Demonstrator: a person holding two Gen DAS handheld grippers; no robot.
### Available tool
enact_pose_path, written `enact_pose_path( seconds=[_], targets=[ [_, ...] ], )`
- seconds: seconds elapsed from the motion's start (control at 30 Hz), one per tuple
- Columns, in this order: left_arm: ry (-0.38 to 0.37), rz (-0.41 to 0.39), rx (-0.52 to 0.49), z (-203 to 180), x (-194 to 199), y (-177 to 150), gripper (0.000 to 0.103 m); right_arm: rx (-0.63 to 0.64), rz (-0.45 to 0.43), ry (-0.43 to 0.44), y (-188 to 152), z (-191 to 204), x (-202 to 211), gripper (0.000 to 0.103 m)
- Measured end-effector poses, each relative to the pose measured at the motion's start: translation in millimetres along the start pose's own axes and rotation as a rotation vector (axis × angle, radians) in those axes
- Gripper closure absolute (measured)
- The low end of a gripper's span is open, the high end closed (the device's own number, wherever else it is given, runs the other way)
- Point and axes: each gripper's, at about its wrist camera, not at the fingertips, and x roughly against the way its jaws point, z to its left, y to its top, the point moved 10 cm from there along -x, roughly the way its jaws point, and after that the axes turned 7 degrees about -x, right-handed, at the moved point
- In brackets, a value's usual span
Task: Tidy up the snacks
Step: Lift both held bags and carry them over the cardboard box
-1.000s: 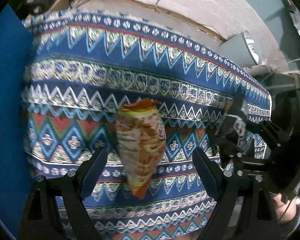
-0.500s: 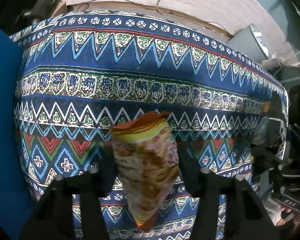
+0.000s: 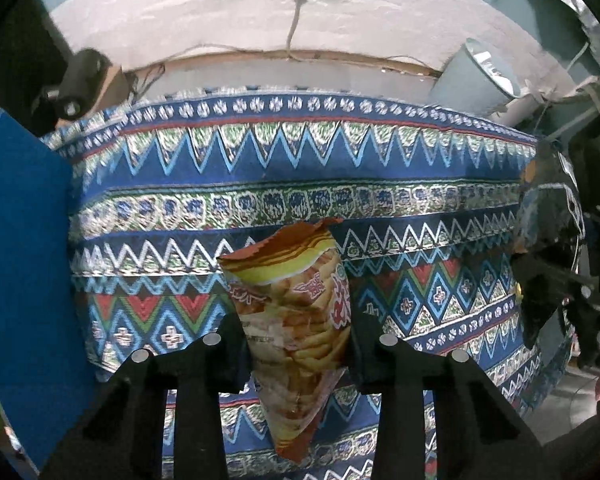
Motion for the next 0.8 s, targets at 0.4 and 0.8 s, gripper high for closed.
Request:
enact_pose_path(
  seconds=[0.4, 0.8],
  targets=[
    [0.07, -0.146, -0.079, 19, 68, -13, 0.068, -0.002, -0.083, 0.008, 16, 36, 44, 0.04],
    [0.176, -0.295, -0.145, 43, 129, -29, 0.068, 0.047, -0.145, 0.045, 31, 99, 69, 0.04]
  ],
)
